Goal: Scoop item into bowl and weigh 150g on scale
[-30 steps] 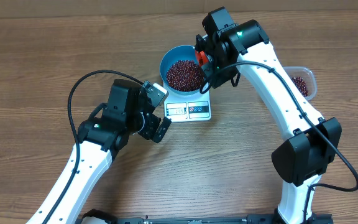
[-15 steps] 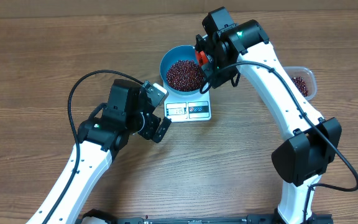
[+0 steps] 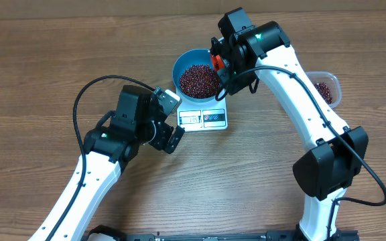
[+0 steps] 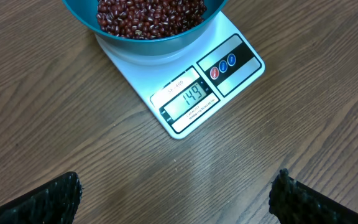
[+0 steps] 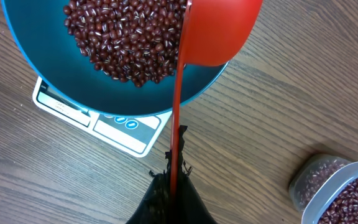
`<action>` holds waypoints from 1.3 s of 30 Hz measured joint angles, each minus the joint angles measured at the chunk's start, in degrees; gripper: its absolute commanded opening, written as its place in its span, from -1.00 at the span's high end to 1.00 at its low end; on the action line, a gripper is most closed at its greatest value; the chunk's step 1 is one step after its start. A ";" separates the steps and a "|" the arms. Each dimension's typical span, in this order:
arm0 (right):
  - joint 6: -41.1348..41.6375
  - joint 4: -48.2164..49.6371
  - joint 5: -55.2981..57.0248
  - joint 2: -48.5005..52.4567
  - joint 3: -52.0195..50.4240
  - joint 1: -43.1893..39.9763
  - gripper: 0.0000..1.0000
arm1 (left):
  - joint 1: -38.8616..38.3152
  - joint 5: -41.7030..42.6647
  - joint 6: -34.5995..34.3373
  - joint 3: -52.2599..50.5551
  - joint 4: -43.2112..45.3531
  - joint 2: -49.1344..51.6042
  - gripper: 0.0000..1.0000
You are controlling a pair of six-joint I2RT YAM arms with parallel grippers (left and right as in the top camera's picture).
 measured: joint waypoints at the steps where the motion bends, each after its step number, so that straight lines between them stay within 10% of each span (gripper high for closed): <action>1: -0.17 -0.02 -0.35 0.00 -0.02 0.02 0.92 | 0.00 0.02 0.00 0.00 0.00 0.00 -0.99; 39: -2.99 3.04 2.73 0.00 0.52 1.09 0.93 | 0.00 0.00 -0.02 0.00 0.00 0.00 -0.99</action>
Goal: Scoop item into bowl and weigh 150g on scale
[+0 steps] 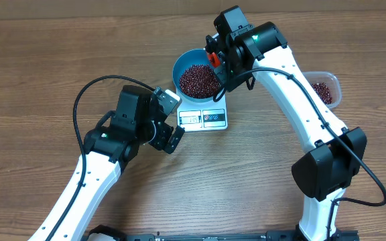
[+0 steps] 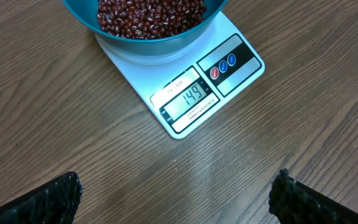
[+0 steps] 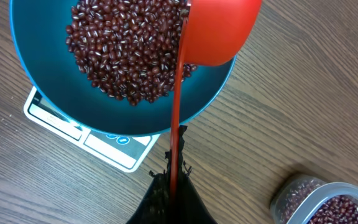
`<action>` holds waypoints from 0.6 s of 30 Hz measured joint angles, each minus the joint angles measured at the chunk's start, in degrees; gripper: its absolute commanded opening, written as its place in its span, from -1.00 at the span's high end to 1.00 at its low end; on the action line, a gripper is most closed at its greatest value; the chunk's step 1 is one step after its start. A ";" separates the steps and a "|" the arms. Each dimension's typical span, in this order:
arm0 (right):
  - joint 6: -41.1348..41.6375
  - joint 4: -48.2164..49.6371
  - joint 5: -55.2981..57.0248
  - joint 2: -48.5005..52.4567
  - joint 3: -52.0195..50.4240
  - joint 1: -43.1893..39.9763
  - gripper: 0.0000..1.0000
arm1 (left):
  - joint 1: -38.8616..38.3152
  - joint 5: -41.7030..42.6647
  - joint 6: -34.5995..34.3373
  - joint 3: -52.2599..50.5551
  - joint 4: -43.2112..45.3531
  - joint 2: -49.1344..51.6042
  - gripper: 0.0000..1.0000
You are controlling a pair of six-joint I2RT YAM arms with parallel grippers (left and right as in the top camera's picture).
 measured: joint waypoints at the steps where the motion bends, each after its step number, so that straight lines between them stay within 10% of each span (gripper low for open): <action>1: 0.00 0.00 0.07 0.00 0.00 0.00 0.93 | 0.00 0.00 0.02 0.00 0.00 0.00 -0.99; 18: -0.13 -0.02 -1.75 0.00 0.00 0.04 0.93 | 0.00 0.00 0.00 0.00 0.00 0.00 -0.99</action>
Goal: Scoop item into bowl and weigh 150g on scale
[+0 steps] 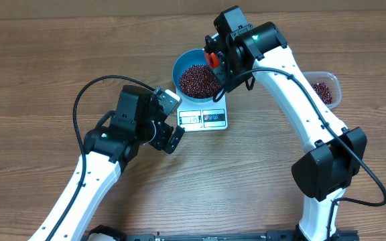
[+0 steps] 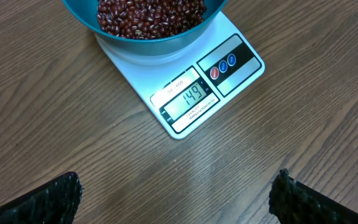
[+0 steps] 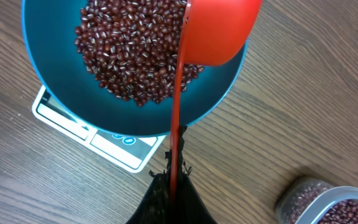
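A blue bowl (image 1: 179,67) full of red beans (image 3: 135,56) sits on a white scale (image 2: 185,102) whose display (image 2: 192,96) reads 149. My right gripper (image 3: 174,180) is shut on the thin handle of a red scoop (image 3: 219,31), held tipped on its side over the bowl's right rim. The scoop (image 1: 211,58) shows small beside the bowl from overhead. My left gripper (image 2: 176,199) hangs open over bare table in front of the scale, its fingertips (image 2: 48,199) wide apart with nothing between them.
A clear plastic container (image 1: 326,88) of red beans stands at the right, also at the bottom right corner of the right wrist view as container (image 3: 328,205). The table is brown wood.
The right gripper with the scoop has shifted slightly over the bowl. The display still reads 149. The left arm has not moved.
The scoop was tipped over the bowl's near-right rim with 149 on the display. Then it stood a little further over the bowl. Now it is still tipped over the right rim, and the reading is unchanged.
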`<action>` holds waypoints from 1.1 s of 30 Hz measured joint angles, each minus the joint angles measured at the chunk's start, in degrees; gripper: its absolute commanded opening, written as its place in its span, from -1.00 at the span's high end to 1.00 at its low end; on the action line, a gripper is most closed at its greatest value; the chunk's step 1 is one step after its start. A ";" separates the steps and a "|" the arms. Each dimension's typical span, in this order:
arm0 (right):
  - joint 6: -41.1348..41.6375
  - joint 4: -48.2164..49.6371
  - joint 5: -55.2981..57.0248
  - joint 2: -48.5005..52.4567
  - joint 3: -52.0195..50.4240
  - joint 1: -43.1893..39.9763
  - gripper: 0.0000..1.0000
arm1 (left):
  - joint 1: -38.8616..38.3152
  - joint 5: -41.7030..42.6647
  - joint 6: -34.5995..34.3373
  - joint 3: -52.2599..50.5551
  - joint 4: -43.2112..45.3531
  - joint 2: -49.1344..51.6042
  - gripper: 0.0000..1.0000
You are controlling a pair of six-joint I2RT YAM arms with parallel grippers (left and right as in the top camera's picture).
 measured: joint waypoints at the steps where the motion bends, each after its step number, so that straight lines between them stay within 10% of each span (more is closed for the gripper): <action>1: -0.02 0.02 -0.17 0.00 0.00 0.00 0.93 | 0.00 0.02 0.02 0.00 0.00 0.00 -0.99; 33: -1.33 0.55 2.58 0.00 0.02 1.40 0.93 | 0.00 0.00 0.02 0.00 0.00 0.00 -0.99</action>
